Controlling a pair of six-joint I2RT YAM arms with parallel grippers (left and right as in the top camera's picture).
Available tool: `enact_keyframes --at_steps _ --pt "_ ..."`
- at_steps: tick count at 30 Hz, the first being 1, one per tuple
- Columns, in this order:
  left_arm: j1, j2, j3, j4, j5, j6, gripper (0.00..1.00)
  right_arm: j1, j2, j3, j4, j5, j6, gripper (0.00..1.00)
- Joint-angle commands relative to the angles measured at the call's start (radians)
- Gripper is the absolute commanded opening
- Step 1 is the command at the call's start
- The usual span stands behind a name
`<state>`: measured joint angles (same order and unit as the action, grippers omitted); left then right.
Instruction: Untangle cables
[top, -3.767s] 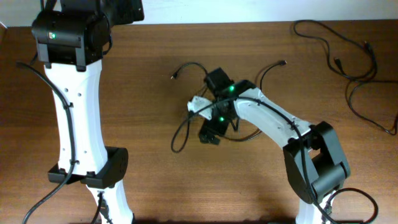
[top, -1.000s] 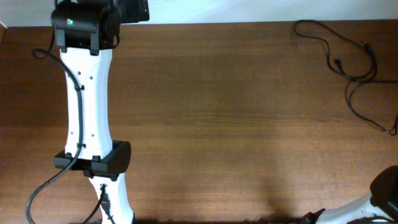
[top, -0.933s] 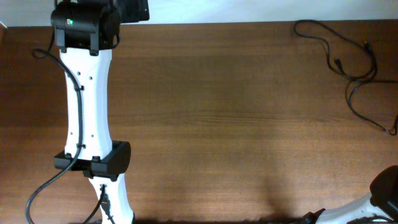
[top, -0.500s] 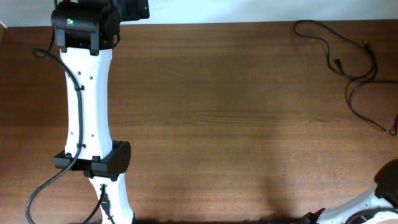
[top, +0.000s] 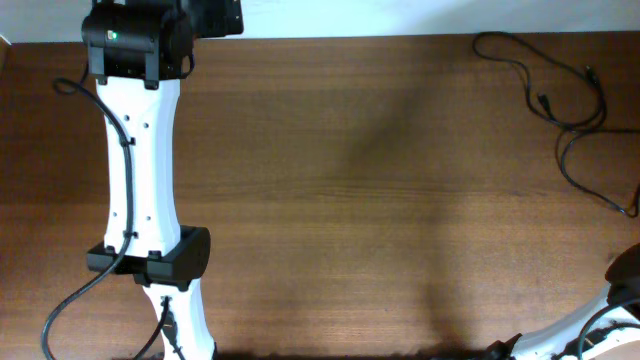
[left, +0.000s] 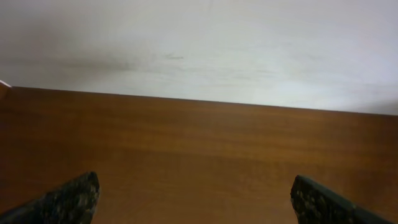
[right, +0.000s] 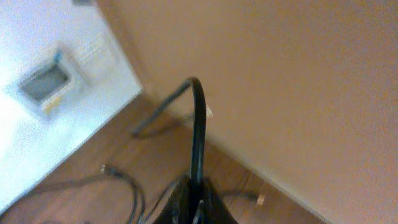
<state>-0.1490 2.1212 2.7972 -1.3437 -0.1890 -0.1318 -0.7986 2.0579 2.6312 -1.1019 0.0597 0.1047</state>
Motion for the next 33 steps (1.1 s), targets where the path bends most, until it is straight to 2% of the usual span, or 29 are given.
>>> enact_keyframes --at_steps 1,4,7,11,16,22,24,26,28,33 --pt "0.007 -0.001 0.001 -0.012 0.04 -0.013 0.99 -0.057 -0.043 0.023 0.031 0.057 -0.001 0.04" --pt "0.007 -0.001 0.001 -0.012 0.04 -0.013 0.99 -0.066 -0.043 0.023 -0.044 0.056 -0.031 0.04" --pt "0.007 -0.001 0.001 -0.019 0.047 -0.013 0.99 -0.055 -0.039 0.004 -0.368 -0.04 -0.026 0.04" --pt "0.007 -0.001 0.001 -0.03 0.047 -0.013 0.99 -0.046 -0.039 -0.092 -0.507 -0.075 -0.035 0.04" --pt "0.007 -0.001 0.001 -0.035 0.047 -0.012 0.99 -0.045 -0.039 -0.302 -0.446 -0.075 -0.039 0.04" --pt "0.007 -0.001 0.001 -0.048 0.047 -0.012 0.99 -0.045 -0.039 -0.645 -0.211 -0.075 -0.039 0.04" --pt "0.007 -0.001 0.001 -0.057 0.047 -0.012 0.99 -0.046 -0.039 -0.813 -0.072 -0.075 -0.038 0.04" --pt "0.007 -0.001 0.001 -0.061 0.046 -0.012 0.99 -0.048 -0.039 -0.899 0.018 -0.075 -0.039 0.04" --pt "0.007 -0.001 0.001 -0.06 0.043 -0.012 0.99 -0.063 -0.039 -0.945 0.079 -0.075 -0.038 0.04" --pt "0.007 -0.001 0.001 -0.06 0.043 -0.012 0.99 -0.127 -0.043 -0.943 0.072 -0.099 -0.038 0.04"
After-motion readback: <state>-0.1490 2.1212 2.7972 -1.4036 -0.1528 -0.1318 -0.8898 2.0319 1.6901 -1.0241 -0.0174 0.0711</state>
